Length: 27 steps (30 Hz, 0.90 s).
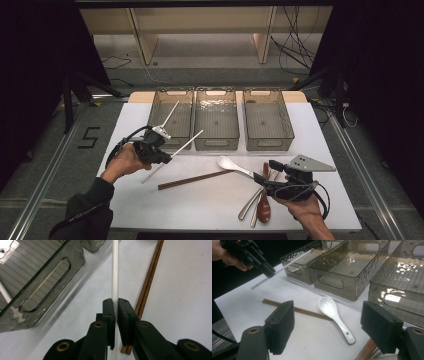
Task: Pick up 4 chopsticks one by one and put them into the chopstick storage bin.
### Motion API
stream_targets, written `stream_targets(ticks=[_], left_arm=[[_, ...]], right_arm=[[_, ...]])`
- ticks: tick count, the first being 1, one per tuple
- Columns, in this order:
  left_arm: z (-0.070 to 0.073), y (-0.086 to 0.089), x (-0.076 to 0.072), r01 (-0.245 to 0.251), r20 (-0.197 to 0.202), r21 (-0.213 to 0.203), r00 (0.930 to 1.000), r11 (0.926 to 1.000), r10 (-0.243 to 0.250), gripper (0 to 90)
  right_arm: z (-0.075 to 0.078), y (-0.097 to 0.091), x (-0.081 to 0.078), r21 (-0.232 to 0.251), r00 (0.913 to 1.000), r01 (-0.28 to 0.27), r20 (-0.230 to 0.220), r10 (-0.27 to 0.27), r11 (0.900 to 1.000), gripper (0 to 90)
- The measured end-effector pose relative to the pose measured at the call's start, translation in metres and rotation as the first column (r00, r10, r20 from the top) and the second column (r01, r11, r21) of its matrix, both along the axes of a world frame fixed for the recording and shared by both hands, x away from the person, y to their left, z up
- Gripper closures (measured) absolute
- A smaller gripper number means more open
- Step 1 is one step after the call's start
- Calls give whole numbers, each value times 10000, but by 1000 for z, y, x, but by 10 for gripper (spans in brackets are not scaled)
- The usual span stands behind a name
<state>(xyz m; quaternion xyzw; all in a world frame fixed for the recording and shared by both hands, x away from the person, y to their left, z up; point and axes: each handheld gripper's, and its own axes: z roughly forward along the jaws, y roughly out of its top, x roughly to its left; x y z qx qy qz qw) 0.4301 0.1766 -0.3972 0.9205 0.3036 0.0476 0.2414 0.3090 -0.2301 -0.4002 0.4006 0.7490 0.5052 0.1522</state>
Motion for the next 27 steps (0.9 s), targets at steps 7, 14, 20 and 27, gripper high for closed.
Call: stream_targets(ticks=[7,14,20,27], left_arm=[[2,3,3,-365,82,-386,9993,9986,368,840],[7,6,6,-571,304,-566,9978,9968,589,840],[14,9,11,-823,548,-798,9947,9934,868,839],[18,8,19,-968,744,-1007,9917,9902,1045,839]], right_arm=[[0,0,0,22,10000,17,-2,-17,10000,281],[0,0,0,16,10000,51,-17,-51,10000,281],[-1,-1,0,40,10000,79,-30,-78,10000,281],[-1,-1,1,58,9999,157,-44,-156,9999,281]])
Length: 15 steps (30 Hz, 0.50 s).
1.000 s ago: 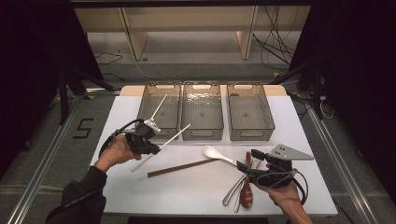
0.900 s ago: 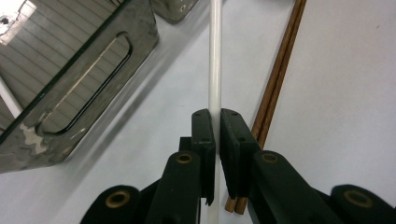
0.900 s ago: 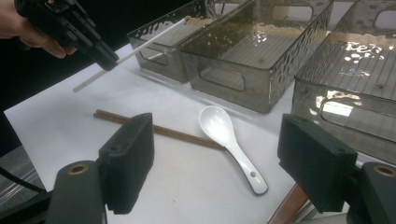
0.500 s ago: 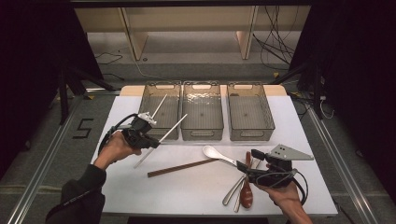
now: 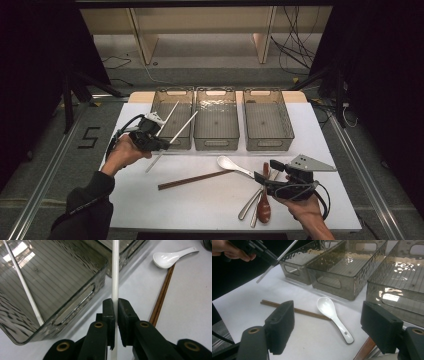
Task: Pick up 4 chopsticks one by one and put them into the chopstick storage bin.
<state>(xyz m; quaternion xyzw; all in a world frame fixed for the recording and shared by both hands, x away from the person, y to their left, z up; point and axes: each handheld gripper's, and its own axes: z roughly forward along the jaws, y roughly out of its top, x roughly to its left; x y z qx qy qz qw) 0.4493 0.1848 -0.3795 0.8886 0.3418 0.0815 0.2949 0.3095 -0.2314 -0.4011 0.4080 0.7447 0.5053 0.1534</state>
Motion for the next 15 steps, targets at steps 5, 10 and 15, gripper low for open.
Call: stream_targets(ticks=[5,10,15], left_arm=[[9,2,8,-210,344,-303,9992,9993,220,839],[20,4,17,-477,638,-547,9967,9974,512,839],[33,5,25,-611,986,-568,9929,9965,665,839]], right_arm=[[0,0,0,-9,10000,-4,-6,4,10000,281],[0,0,0,1,10000,-5,4,5,10000,281],[0,0,0,5,10000,-18,4,18,10000,281]])
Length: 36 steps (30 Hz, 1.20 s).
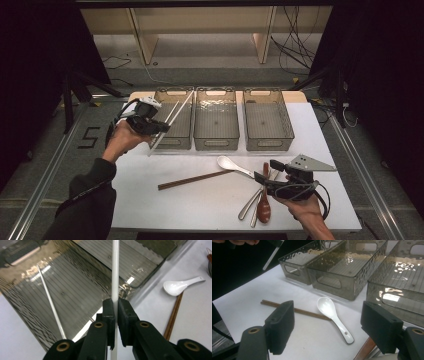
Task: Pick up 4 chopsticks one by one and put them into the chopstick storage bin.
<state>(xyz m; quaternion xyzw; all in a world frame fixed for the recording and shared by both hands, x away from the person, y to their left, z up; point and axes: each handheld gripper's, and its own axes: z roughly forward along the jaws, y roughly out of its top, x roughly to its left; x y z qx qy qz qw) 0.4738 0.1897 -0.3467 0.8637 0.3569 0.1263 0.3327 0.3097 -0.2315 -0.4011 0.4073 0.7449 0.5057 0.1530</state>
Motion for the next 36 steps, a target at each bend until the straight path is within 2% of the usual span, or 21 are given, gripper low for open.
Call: stream_targets(ticks=[5,9,17,24,26,29,34,36], left_arm=[[10,1,10,-213,281,100,9994,9997,210,839],[16,1,20,-420,352,145,9985,9990,414,840],[18,-6,38,-725,672,306,9953,9969,703,839],[12,-2,57,-1232,860,290,9890,9920,1203,840],[9,1,62,-1456,814,140,9862,9892,1440,840],[6,6,65,-1687,835,-91,9821,9856,1689,839],[-3,10,68,-1949,803,-142,9774,9807,1954,839],[-8,9,68,-1958,777,-41,9776,9806,1955,839]], right_arm=[[0,0,0,11,10000,-4,-1,4,10000,281],[0,0,0,12,10000,-9,-14,9,10000,281],[0,0,0,26,10000,-40,-1,40,10000,281],[0,0,0,60,10000,-52,-17,52,10000,281],[0,0,0,56,10000,-72,-16,72,10000,281],[0,0,0,58,9999,-101,-13,101,9999,281],[0,0,0,55,9999,-107,-32,108,9999,281],[0,0,0,45,9999,-117,-20,117,9999,281]])
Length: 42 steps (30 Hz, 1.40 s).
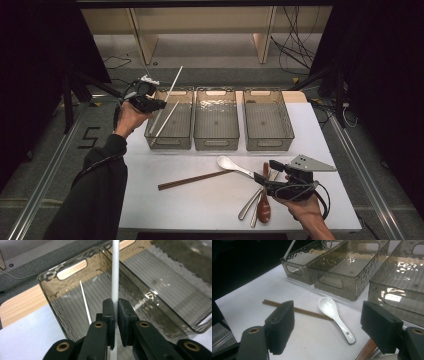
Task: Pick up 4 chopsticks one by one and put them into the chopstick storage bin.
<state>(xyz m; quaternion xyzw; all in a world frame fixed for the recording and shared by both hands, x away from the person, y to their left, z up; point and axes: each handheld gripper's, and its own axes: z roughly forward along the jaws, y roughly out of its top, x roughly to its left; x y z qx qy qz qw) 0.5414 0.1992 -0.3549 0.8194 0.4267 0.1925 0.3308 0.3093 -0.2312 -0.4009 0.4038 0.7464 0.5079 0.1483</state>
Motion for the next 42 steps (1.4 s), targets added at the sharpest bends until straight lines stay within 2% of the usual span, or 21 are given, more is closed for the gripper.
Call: stream_targets(ticks=[8,18,25,42], left_arm=[[-17,-2,1,-69,-197,24,9998,10000,69,839],[-23,-7,1,7,-217,36,9998,10000,-6,838],[-30,-5,2,-11,-283,199,9996,9998,16,837],[-46,-7,4,-15,-726,338,9974,9994,40,835]], right_arm=[[0,0,0,-3,10000,-6,-10,6,10000,281],[0,0,0,-10,10000,-36,5,36,10000,282],[0,0,0,-2,10000,-43,0,43,10000,281],[0,0,0,5,10000,-40,-2,40,10000,281]])
